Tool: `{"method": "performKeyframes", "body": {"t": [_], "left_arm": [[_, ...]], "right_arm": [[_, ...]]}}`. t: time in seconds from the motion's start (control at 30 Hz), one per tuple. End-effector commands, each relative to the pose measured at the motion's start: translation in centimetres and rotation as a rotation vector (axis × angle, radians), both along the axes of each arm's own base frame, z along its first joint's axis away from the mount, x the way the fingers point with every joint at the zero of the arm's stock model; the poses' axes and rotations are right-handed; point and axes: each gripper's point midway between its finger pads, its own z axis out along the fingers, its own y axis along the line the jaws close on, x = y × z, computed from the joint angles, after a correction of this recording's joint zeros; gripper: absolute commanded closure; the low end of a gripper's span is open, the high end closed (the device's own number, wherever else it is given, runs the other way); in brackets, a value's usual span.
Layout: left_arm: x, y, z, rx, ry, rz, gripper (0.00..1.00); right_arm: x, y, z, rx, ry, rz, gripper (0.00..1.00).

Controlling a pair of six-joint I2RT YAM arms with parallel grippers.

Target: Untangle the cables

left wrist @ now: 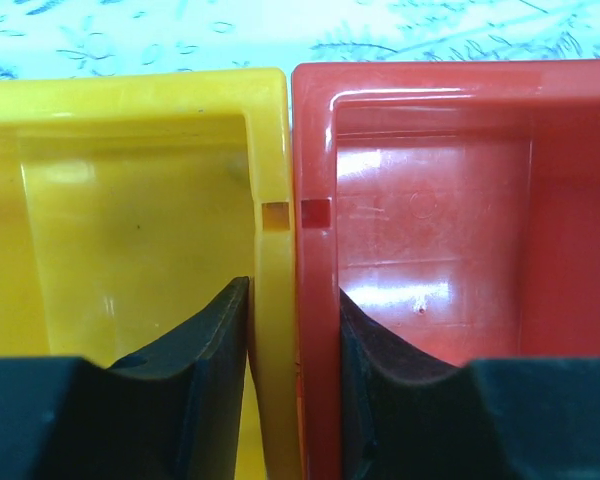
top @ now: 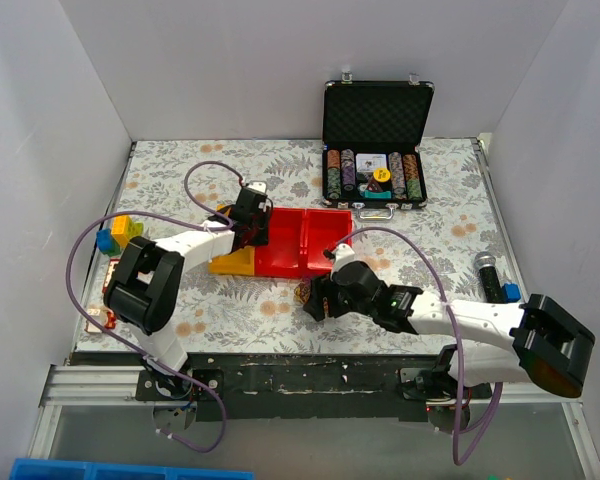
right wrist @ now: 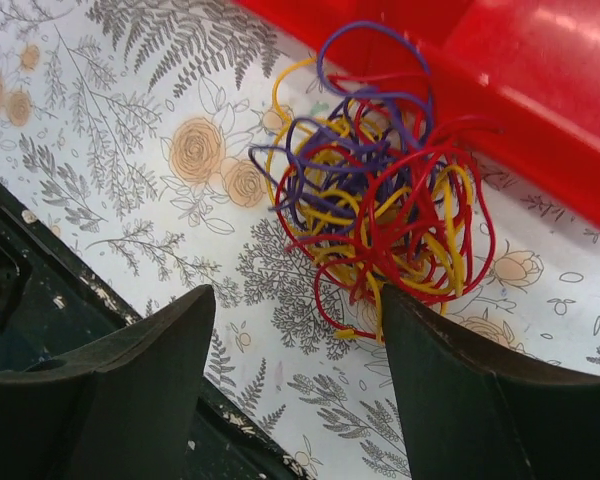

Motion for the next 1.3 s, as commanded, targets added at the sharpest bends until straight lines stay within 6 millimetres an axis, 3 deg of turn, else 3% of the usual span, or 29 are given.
{"method": "performKeyframes", "body": {"t": [0.0,0.27,0.33,0.5,0.73,1.03,1.17,1.27], "left_arm": [[-6.7,-2.3,-4.1,-0.076,0.3,-0.131,0.66],[-6.2,-0.9,-1.2,0.015,0.229,-0.185,0.15],[-6.1,-0.7,-0.3,0.02,0.214,-0.19,0.1],[-5.9,-0.5,2.0,0.035,0.184,-0.21,0.04],[-6.3,-0.9,4.9,0.004,0.162,-0.247,0.02],[-9.0,-5.0,9.2,-0.234,0.165,-0.409,0.02],[-11.1,-6.2,8.6,-0.287,0.208,-0.494,0.02],[-13.2,-6.9,7.1,-0.318,0.253,-0.564,0.02]], "right_arm": [[1.2,0.7,4.2,0.028,-0.057,-0.025,0.24],[1.5,-2.5,6.4,0.03,-0.132,-0.107,0.2],[1.7,-2.9,6.0,0.032,-0.144,-0.125,0.2],[2.2,-2.7,3.5,-0.02,-0.126,-0.134,0.21],[2.5,-0.8,2.0,0.008,-0.111,-0.091,0.29],[-0.1,2.3,1.9,0.124,-0.023,0.066,0.52],[-1.1,3.0,1.2,0.111,0.023,0.116,0.69],[-1.7,2.5,1.0,0.102,0.032,0.118,0.75]]}}
